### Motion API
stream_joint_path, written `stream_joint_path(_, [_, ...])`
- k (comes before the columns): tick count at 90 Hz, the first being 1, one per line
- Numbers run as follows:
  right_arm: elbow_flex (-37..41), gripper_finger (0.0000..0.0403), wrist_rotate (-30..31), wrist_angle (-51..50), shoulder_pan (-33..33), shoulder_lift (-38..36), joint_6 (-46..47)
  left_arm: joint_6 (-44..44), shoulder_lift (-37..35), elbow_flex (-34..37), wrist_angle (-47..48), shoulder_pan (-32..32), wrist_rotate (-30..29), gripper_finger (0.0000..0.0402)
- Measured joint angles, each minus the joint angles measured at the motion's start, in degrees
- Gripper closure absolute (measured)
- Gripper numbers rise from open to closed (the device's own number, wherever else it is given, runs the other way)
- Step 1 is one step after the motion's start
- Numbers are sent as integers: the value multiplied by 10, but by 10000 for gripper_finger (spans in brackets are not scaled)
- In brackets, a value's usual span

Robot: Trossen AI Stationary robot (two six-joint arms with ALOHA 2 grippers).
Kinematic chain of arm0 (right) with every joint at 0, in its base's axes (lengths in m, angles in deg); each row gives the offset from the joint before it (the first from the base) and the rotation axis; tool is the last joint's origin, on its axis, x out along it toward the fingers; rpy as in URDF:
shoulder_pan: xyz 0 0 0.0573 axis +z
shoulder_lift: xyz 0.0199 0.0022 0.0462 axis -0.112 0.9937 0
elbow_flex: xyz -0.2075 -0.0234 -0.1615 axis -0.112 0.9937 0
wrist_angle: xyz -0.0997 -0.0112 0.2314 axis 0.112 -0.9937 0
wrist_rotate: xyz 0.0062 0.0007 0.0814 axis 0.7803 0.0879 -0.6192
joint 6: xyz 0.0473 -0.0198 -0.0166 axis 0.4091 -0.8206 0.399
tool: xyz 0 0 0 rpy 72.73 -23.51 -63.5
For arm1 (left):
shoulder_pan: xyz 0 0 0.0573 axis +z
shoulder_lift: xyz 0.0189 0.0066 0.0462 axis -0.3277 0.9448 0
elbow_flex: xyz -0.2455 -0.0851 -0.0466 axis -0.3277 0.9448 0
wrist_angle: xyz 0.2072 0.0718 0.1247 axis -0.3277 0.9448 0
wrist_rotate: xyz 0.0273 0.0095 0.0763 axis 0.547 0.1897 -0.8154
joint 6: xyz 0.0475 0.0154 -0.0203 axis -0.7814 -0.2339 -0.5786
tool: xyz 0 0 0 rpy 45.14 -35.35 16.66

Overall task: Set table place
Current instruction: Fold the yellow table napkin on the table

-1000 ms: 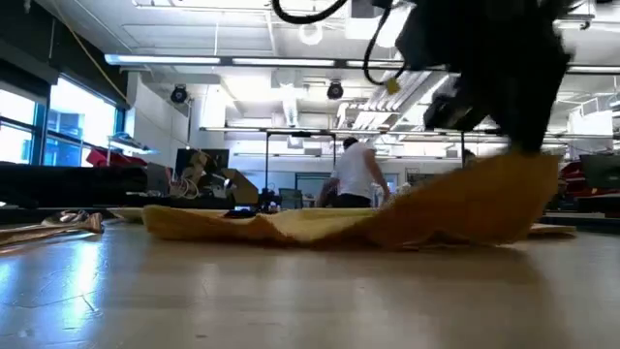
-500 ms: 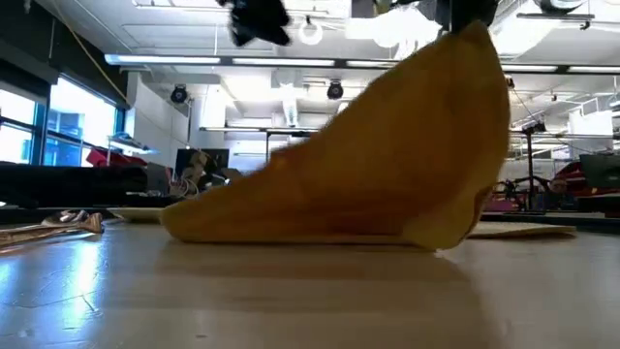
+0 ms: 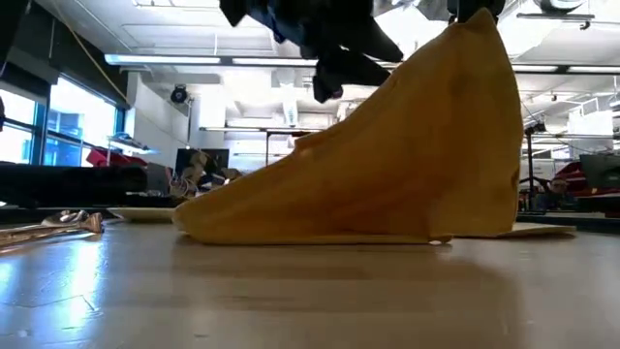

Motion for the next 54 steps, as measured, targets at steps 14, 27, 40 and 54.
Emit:
stream_joint_path(14, [0, 403, 4, 0, -2, 0, -13, 3, 10, 0, -37, -17, -16, 261])
stream_joint_path(27, [0, 403, 9, 0, -2, 0, -16, 6, 16, 0, -30, -31, -87, 262])
stream_joint_path(40, [0, 403, 10, 0, -2, 1, -16, 9, 15, 0, -25, -34, -104, 278])
stream_joint_path(54, [0, 403, 10, 0, -2, 1, -16, 14, 7, 0, -12, -34, -104, 294])
